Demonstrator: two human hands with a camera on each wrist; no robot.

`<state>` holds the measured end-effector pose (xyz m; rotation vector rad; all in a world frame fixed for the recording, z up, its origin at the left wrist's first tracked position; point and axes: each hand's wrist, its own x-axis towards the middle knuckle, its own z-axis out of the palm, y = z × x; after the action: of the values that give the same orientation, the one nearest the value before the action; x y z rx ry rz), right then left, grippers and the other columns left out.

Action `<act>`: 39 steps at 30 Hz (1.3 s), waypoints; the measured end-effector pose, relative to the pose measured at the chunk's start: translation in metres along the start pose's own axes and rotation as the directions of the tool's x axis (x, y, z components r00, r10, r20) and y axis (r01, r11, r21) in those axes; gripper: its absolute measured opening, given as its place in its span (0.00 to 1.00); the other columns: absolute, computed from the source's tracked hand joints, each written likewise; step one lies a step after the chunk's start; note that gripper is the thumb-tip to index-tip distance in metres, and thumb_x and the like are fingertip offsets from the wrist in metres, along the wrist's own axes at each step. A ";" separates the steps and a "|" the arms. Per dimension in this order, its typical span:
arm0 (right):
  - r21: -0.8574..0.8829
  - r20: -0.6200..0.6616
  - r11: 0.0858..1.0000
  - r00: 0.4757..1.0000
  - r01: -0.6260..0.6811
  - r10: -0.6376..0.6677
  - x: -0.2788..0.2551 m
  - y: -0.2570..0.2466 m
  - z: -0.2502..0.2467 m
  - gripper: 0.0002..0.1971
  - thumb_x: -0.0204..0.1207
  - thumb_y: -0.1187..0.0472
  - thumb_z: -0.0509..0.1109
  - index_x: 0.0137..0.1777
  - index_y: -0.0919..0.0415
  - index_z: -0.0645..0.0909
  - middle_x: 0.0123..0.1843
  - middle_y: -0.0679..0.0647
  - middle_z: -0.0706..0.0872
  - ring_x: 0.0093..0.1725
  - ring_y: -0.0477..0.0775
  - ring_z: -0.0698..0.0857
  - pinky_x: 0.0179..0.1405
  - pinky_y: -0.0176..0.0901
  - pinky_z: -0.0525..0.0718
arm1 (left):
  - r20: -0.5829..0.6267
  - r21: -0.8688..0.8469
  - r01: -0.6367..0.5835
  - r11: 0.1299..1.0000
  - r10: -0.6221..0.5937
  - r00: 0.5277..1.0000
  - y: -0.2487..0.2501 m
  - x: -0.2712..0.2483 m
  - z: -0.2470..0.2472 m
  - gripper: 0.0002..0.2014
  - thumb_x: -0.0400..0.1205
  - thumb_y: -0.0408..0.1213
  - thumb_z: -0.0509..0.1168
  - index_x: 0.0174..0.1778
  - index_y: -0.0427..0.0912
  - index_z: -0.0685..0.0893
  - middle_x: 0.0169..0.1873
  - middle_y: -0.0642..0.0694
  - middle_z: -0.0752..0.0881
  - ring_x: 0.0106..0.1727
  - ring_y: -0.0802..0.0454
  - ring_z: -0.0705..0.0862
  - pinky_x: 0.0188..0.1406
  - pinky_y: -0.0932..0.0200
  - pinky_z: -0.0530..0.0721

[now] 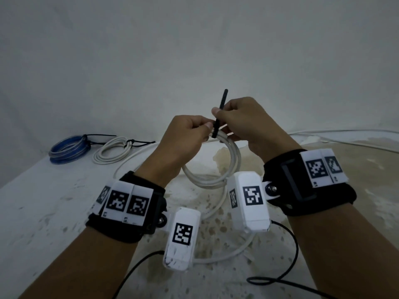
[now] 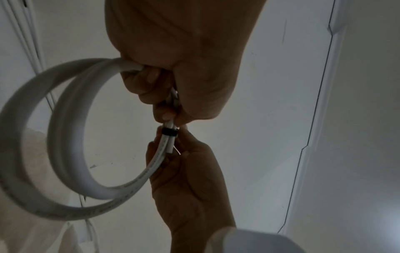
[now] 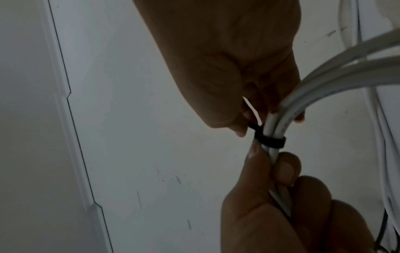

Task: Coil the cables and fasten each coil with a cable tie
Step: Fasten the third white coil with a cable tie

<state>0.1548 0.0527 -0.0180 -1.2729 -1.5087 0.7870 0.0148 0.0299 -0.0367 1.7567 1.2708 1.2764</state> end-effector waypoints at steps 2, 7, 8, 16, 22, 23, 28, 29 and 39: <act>-0.028 0.050 0.999 0.999 -0.015 0.017 -0.001 0.000 0.001 0.18 0.81 0.56 0.71 0.51 0.76 0.83 0.43 0.67 0.90 0.33 0.58 0.90 0.32 0.49 0.92 | 0.013 -0.005 -0.001 1.000 0.001 1.000 0.002 -0.001 -0.001 0.11 0.87 0.34 0.62 0.48 0.40 0.91 0.16 0.60 0.78 0.17 0.66 0.72 0.18 0.77 0.66; 0.041 0.144 0.995 0.986 -0.095 0.088 -0.001 0.002 -0.007 0.14 0.82 0.56 0.71 0.46 0.70 0.86 0.38 0.60 0.92 0.37 0.57 0.91 0.37 0.48 0.91 | 0.043 -0.024 0.027 0.999 -0.026 0.999 0.005 -0.003 0.000 0.12 0.87 0.34 0.61 0.50 0.36 0.90 0.15 0.61 0.77 0.16 0.66 0.73 0.18 0.79 0.66; 0.067 0.148 0.994 0.986 -0.090 0.079 0.000 0.001 -0.010 0.12 0.81 0.57 0.71 0.45 0.67 0.86 0.37 0.58 0.92 0.37 0.55 0.91 0.37 0.48 0.90 | 0.049 -0.027 0.034 0.999 -0.033 0.998 0.006 -0.003 0.000 0.12 0.87 0.34 0.61 0.50 0.35 0.90 0.15 0.61 0.77 0.16 0.66 0.73 0.18 0.78 0.66; 0.000 0.171 1.000 0.985 -0.017 0.017 -0.002 -0.001 -0.006 0.18 0.84 0.53 0.68 0.46 0.70 0.88 0.40 0.62 0.92 0.35 0.53 0.90 0.31 0.42 0.88 | 0.017 -0.061 0.005 0.998 -0.004 1.000 0.010 -0.004 -0.005 0.11 0.87 0.32 0.61 0.48 0.38 0.89 0.15 0.61 0.78 0.17 0.66 0.73 0.19 0.79 0.67; 0.091 0.147 0.996 0.989 -0.025 0.012 -0.003 -0.005 -0.008 0.12 0.81 0.60 0.71 0.39 0.66 0.82 0.44 0.65 0.91 0.42 0.62 0.92 0.39 0.51 0.92 | 0.053 -0.086 0.019 0.996 -0.014 0.999 0.010 -0.004 -0.006 0.11 0.87 0.33 0.60 0.47 0.38 0.88 0.16 0.61 0.78 0.16 0.66 0.72 0.18 0.78 0.67; 0.074 0.120 0.997 0.993 -0.016 0.007 -0.002 -0.006 -0.009 0.11 0.81 0.60 0.72 0.38 0.66 0.82 0.43 0.65 0.91 0.42 0.62 0.92 0.40 0.51 0.92 | 0.061 -0.085 0.014 0.996 -0.008 0.998 0.010 -0.004 -0.004 0.12 0.87 0.33 0.60 0.46 0.39 0.88 0.17 0.61 0.78 0.16 0.65 0.72 0.18 0.78 0.67; 0.002 0.039 1.000 0.999 -0.001 0.001 -0.001 -0.005 -0.008 0.12 0.79 0.61 0.73 0.38 0.70 0.83 0.38 0.65 0.90 0.40 0.65 0.91 0.46 0.58 0.91 | 0.048 -0.074 -0.014 0.997 0.018 0.999 0.006 -0.005 0.004 0.12 0.88 0.34 0.60 0.43 0.42 0.88 0.15 0.62 0.77 0.16 0.66 0.72 0.18 0.78 0.66; 0.006 0.032 1.000 0.999 -0.007 0.006 -0.001 -0.005 -0.007 0.13 0.79 0.61 0.73 0.37 0.71 0.83 0.37 0.64 0.89 0.40 0.65 0.91 0.47 0.60 0.91 | 0.040 -0.071 -0.021 0.997 0.024 0.999 0.006 -0.006 0.004 0.12 0.88 0.34 0.60 0.43 0.42 0.88 0.15 0.62 0.77 0.17 0.66 0.72 0.18 0.78 0.66; -0.011 -0.006 1.000 1.000 -0.001 0.001 0.000 -0.002 -0.004 0.15 0.78 0.61 0.75 0.38 0.76 0.84 0.37 0.67 0.90 0.39 0.68 0.91 0.42 0.63 0.91 | 0.041 0.012 -0.043 0.999 0.042 0.998 0.000 -0.004 0.005 0.13 0.87 0.37 0.61 0.43 0.43 0.88 0.17 0.61 0.76 0.18 0.65 0.71 0.21 0.70 0.65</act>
<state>0.1577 0.0518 -0.0150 -1.2834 -1.5092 0.7760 0.0191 0.0262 -0.0393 1.8184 1.2275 1.2529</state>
